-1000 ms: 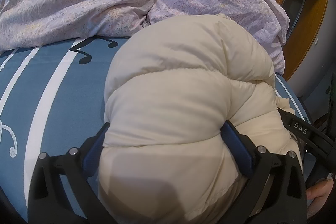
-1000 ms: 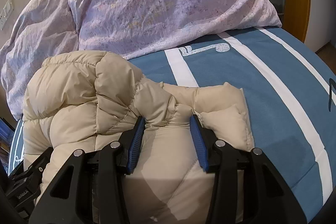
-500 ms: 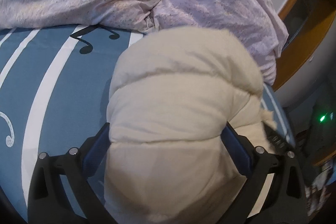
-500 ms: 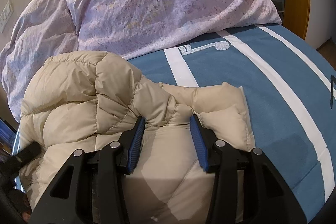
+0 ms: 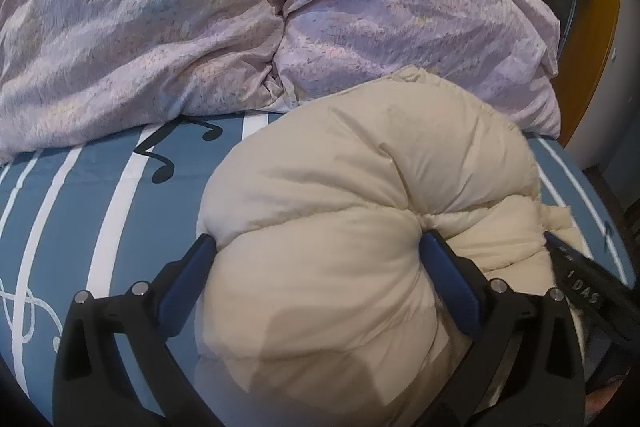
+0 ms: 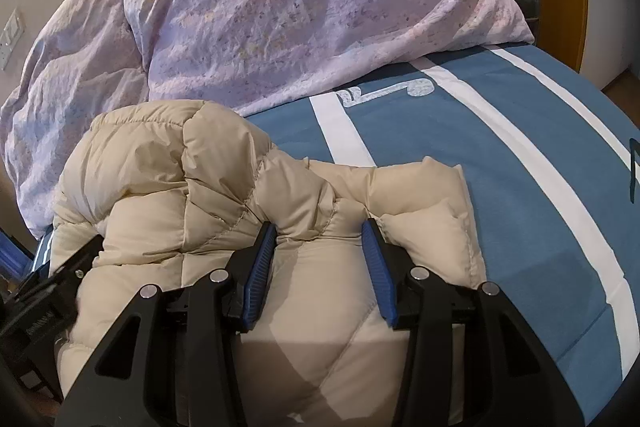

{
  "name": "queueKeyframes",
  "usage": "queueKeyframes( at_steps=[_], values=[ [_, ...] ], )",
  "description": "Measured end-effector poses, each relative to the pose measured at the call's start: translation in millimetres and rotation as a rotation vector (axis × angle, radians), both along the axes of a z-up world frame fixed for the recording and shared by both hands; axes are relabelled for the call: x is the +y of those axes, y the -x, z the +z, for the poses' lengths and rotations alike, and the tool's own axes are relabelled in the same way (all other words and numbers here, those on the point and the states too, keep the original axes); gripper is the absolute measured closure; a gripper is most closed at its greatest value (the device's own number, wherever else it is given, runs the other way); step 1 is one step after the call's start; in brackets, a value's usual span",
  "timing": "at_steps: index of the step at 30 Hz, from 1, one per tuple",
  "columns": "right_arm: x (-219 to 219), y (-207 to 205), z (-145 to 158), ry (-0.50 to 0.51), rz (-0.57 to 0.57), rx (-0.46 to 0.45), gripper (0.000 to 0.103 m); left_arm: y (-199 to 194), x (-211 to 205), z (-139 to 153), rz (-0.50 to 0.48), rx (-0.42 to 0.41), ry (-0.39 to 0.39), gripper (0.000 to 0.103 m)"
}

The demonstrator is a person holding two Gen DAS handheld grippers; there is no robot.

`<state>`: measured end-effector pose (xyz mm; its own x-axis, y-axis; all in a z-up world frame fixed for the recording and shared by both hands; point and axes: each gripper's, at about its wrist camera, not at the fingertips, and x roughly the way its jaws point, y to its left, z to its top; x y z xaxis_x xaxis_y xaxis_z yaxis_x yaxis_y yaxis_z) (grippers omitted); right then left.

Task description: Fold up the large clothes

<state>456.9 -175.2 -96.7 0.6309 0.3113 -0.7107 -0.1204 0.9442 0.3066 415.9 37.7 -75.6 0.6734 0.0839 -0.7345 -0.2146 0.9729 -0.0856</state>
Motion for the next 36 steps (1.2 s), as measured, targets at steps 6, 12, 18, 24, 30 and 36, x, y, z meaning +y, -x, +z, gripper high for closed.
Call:
queueKeyframes(
  at_steps=[6, 12, 18, 24, 30, 36],
  values=[
    [0.6, -0.3, 0.3, 0.007, -0.003, -0.004, 0.056, -1.8, -6.1, -5.8, 0.011, 0.001, -0.05, 0.002],
    [0.1, -0.5, -0.1, 0.005, -0.002, -0.004, 0.056, -3.8, -5.3, -10.1, 0.009, 0.013, -0.048, 0.002],
    [-0.6, -1.0, -0.4, 0.0, -0.001, -0.004, 0.056, -4.8, -5.7, -13.4, 0.007, 0.018, -0.048, 0.002],
    [-0.7, -0.9, -0.3, -0.002, -0.002, -0.005, 0.056, -5.3, -5.6, -14.3, 0.008, 0.018, -0.048, 0.002],
    [-0.8, -0.8, -0.4, -0.003, -0.002, -0.006, 0.056, -5.5, -5.8, -14.3, 0.008, 0.018, -0.048, 0.002],
    [-0.5, -1.1, -1.1, -0.01, -0.001, -0.005, 0.056, -5.1, -5.2, -15.5, 0.01, 0.015, -0.039, 0.002]
  ],
)
